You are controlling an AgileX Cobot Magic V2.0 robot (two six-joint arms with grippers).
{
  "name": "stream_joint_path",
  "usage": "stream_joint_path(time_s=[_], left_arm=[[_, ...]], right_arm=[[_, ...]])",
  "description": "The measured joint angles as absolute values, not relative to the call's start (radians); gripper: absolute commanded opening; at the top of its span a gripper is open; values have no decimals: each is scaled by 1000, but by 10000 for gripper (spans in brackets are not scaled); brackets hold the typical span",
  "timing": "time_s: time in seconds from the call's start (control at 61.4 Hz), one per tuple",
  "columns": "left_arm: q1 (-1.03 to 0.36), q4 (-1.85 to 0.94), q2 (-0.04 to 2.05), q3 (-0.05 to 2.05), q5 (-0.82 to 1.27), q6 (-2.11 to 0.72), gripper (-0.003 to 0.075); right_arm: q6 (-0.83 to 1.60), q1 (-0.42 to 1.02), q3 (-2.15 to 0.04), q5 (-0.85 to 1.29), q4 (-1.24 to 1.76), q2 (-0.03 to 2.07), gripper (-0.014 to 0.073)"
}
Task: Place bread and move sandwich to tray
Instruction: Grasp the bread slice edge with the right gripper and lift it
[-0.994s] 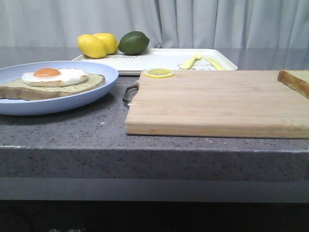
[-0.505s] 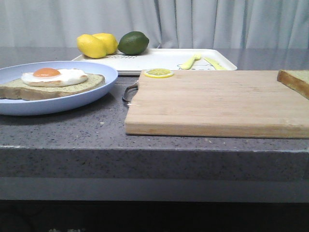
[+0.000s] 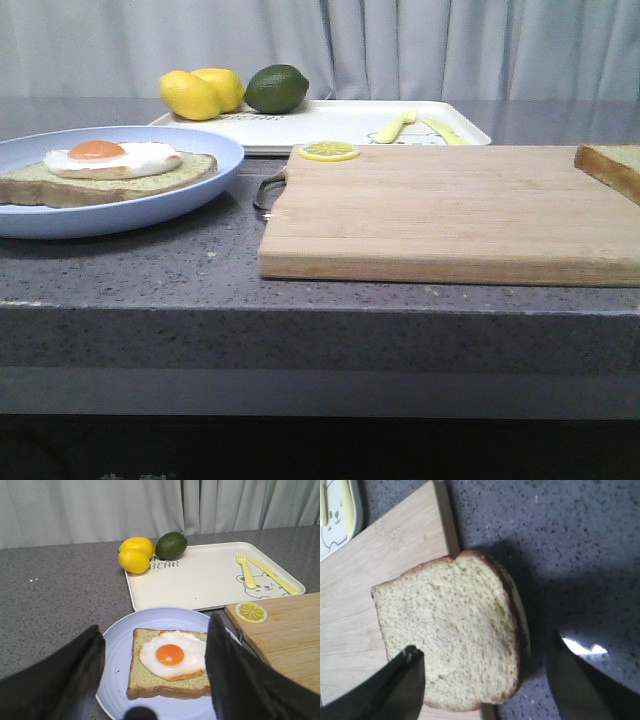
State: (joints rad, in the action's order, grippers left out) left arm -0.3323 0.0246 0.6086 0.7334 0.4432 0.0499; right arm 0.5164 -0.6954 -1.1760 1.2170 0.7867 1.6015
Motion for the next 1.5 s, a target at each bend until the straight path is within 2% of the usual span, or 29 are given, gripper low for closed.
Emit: stream_joint_path(time_s=[0.293, 0.554, 0.896, 1.043, 1.32, 1.499], left_arm=[[-332, 25, 609, 733, 443, 50, 438], [-332, 25, 609, 733, 443, 50, 438], [-332, 25, 609, 733, 443, 50, 438], [-332, 25, 609, 733, 443, 50, 438], [-332, 28, 609, 733, 443, 50, 438], [-332, 28, 609, 733, 443, 50, 438]], right_arm=[[552, -693, -1176, 1209, 814, 1677, 527], [577, -632, -1179, 1202, 826, 1735, 527], [578, -607, -1185, 1202, 848, 1746, 515], [578, -606, -1185, 1198, 838, 1740, 410], [578, -606, -1185, 1195, 841, 1669, 101], [578, -606, -1185, 1200, 868, 1607, 0]])
